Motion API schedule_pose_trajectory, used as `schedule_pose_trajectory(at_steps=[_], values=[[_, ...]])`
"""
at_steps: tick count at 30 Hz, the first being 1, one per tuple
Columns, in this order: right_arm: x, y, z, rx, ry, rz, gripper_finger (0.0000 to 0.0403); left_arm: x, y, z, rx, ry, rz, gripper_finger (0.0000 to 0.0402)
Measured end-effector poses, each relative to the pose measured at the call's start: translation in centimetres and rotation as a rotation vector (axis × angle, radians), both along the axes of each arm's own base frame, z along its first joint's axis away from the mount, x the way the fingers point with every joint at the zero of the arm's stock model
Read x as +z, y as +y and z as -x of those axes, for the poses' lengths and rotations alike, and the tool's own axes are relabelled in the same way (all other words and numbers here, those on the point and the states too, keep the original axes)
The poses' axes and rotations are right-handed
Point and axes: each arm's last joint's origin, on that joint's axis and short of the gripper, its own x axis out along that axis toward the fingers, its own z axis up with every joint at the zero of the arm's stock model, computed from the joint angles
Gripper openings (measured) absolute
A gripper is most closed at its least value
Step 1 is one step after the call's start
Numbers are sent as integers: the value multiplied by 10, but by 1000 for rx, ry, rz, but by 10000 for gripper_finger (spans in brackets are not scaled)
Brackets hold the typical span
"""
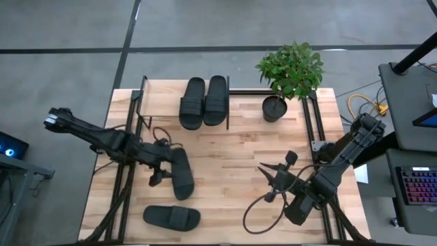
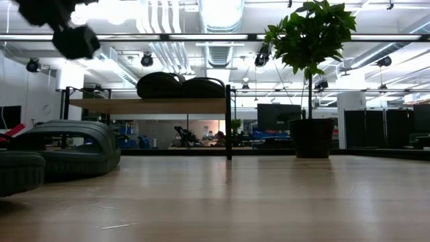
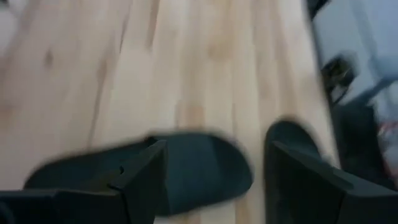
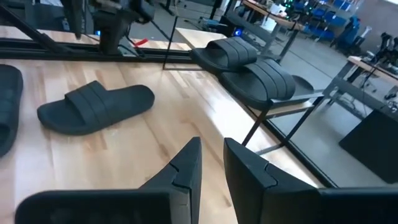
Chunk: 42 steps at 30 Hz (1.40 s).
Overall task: Pick and place slides into the shelf
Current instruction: Put the top black slipper on the shelf
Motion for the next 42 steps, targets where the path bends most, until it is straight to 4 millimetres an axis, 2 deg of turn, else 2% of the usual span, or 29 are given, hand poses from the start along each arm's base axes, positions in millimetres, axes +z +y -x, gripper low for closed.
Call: schedule_pose_trajectory(at_steps=[12,18,23,27,32,42], values=[[0,0,0,13,25,35,58,-37,-9,-20,-56,284,-24,262],[0,0,0,18,38,57,58,-53,-4,-25,-37,396,-78,262],[0,0,0,20,41,63,57,-57,3,-30,-51,412,-84,262],[0,0,0,25,50,76,59,-60,6,-34,-85,418,-24,262],[0,0,0,27,53,79,56,-63,7,-40,-121,385,-1,262],[0,0,0,27,55,82,57,-81,5,-49,-177,461,42,262]])
